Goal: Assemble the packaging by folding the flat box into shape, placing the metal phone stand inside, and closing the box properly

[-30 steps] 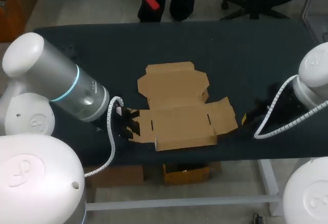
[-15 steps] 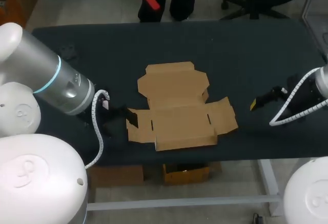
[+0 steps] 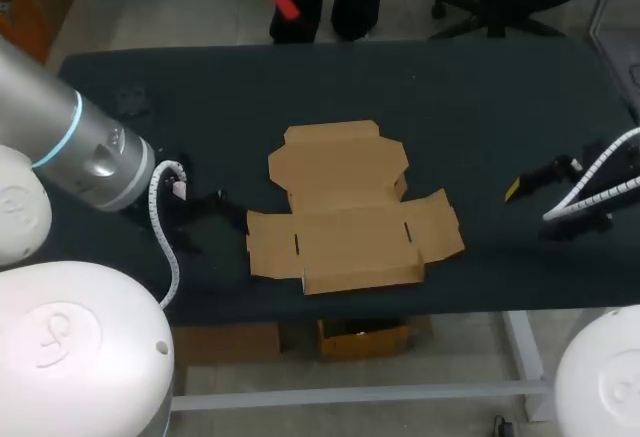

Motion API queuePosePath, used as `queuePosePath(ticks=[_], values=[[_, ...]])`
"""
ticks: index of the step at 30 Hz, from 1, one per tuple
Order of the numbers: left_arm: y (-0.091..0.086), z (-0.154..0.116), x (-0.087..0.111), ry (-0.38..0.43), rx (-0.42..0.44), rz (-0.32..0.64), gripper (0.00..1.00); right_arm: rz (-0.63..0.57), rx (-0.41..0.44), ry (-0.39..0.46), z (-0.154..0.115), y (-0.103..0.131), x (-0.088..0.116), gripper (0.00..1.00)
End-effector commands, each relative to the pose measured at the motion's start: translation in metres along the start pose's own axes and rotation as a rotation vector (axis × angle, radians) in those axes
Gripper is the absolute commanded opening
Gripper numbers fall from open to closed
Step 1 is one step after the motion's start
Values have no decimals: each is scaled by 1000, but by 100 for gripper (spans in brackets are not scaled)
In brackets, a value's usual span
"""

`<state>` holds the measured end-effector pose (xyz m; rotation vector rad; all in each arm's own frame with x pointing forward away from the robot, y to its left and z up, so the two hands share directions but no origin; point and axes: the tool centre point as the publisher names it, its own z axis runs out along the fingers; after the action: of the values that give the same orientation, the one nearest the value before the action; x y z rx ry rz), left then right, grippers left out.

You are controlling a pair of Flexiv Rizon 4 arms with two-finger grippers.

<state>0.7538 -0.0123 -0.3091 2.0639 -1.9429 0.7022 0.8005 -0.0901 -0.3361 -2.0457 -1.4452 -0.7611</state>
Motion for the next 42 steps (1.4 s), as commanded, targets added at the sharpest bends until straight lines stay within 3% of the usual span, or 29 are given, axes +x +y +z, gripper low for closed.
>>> queuePosePath(ticks=[1, 10, 17, 42], values=[[2, -1, 0, -1, 3, 0, 100, -2, 4, 41, -2, 0, -2, 100], [2, -1, 0, -1, 3, 0, 100, -2, 4, 41, -2, 0, -2, 100], [-17, 2, 4, 40, 10, 56, 100, -58, 16, 46, 2, 16, 18, 100], [-75, -2, 7, 69, -19, 171, 100, -222, 58, 93, 9, 74, 55, 100]])
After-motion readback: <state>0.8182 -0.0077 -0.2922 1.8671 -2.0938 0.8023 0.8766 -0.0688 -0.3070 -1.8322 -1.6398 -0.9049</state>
